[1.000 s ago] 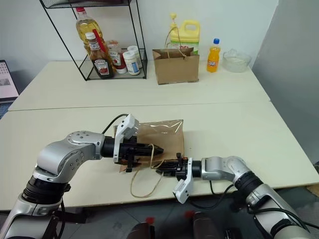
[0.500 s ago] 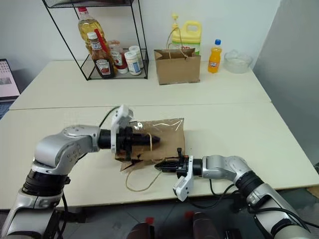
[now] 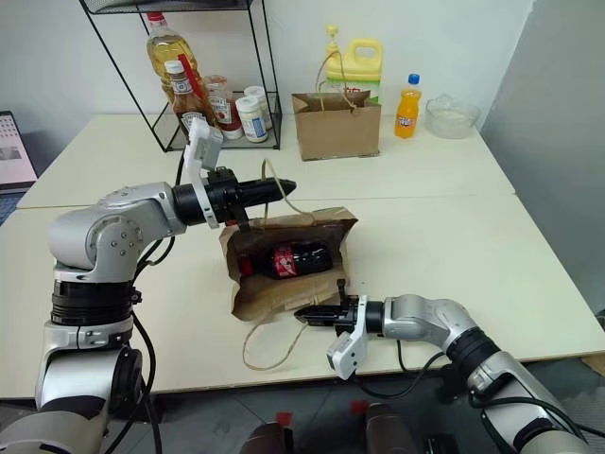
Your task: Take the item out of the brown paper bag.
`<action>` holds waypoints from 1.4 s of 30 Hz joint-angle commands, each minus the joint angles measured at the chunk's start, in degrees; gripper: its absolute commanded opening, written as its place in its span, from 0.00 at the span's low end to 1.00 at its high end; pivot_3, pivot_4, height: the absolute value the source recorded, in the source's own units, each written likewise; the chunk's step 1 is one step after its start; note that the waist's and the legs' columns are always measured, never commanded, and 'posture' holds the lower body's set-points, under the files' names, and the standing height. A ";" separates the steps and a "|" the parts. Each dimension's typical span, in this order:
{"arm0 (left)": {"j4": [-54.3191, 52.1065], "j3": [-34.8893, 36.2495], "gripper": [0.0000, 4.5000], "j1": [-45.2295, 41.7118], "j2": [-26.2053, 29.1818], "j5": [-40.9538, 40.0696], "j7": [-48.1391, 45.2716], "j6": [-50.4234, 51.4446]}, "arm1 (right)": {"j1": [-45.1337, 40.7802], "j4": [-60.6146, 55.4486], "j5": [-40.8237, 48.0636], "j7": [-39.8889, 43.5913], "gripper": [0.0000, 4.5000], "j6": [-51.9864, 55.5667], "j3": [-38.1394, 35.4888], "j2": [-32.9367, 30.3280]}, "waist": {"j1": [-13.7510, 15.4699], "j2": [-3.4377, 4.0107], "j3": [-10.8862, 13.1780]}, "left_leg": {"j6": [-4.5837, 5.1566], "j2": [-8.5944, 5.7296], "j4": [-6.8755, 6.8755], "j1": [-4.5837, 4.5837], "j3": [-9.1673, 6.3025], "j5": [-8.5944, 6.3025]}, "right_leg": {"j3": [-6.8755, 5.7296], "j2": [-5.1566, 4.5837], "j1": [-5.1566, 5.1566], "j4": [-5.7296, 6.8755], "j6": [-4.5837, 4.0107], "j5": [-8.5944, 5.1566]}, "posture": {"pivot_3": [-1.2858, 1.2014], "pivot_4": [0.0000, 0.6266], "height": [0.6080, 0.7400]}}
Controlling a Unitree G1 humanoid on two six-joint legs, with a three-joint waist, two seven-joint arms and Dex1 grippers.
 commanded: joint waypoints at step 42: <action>-1.52 -1.40 0.00 -1.67 -0.42 -1.38 -2.65 -2.33 | 6.18 -56.63 107.15 12.90 0.07 95.32 -23.28 -0.99 | 2.09 0.44 0.70 | -0.04 -0.09 0.02 -0.55 -0.13 -0.01 | -0.22 -0.16 -0.21 -0.24 0.17 -0.07 | 0.52 0.24 1.00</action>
